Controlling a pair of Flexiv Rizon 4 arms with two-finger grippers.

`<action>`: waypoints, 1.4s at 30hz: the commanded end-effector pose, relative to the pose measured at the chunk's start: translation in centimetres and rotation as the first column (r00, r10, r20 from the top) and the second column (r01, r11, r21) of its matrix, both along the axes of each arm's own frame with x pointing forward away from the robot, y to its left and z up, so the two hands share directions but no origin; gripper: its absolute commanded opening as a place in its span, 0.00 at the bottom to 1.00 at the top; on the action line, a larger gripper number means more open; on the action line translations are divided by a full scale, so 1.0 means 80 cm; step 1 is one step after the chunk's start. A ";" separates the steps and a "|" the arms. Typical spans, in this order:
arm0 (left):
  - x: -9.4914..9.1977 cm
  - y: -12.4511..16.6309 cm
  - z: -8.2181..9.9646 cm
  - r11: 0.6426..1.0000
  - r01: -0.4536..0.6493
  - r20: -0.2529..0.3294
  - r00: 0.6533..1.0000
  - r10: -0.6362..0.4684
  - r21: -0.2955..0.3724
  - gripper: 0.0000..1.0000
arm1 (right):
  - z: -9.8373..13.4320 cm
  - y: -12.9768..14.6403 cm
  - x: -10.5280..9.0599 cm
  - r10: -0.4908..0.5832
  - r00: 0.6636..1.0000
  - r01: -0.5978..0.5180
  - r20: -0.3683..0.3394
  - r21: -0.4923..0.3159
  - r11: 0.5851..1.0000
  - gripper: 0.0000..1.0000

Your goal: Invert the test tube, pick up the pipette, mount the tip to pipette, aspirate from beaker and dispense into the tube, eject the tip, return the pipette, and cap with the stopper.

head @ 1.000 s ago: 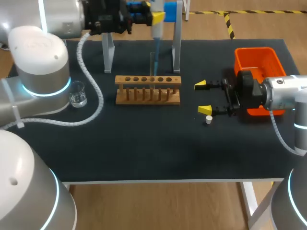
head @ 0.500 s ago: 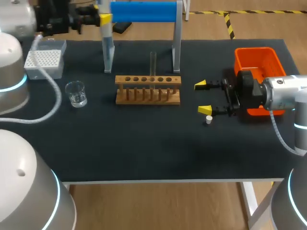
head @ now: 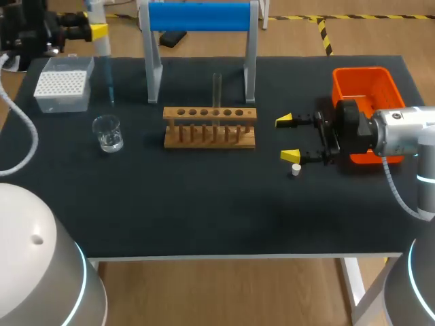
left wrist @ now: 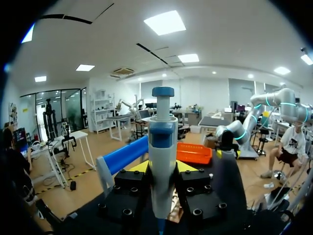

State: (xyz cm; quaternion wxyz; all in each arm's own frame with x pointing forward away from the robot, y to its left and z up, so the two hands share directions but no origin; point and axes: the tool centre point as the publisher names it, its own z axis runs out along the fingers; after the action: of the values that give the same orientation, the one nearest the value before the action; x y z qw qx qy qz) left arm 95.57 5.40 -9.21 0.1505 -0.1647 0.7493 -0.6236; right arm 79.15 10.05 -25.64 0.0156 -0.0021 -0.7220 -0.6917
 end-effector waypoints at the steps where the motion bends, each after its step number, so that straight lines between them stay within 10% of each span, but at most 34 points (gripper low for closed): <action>1: -0.009 0.019 -0.002 1.000 -0.005 0.008 1.000 0.005 -0.006 0.00 | 0.001 -0.001 -0.002 -0.001 1.000 0.001 0.001 -0.002 1.000 1.00; 42: -0.013 0.028 -0.013 0.998 -0.033 0.023 0.999 0.034 -0.046 0.00 | 0.001 -0.001 -0.002 -0.001 1.000 0.001 0.001 -0.002 1.000 1.00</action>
State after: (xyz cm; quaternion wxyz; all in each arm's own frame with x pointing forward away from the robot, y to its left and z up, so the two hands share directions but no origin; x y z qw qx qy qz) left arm 94.61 7.72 -10.18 0.1637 -0.1730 0.7312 -0.6393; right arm 79.15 10.05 -25.64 0.0156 -0.0021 -0.7220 -0.6917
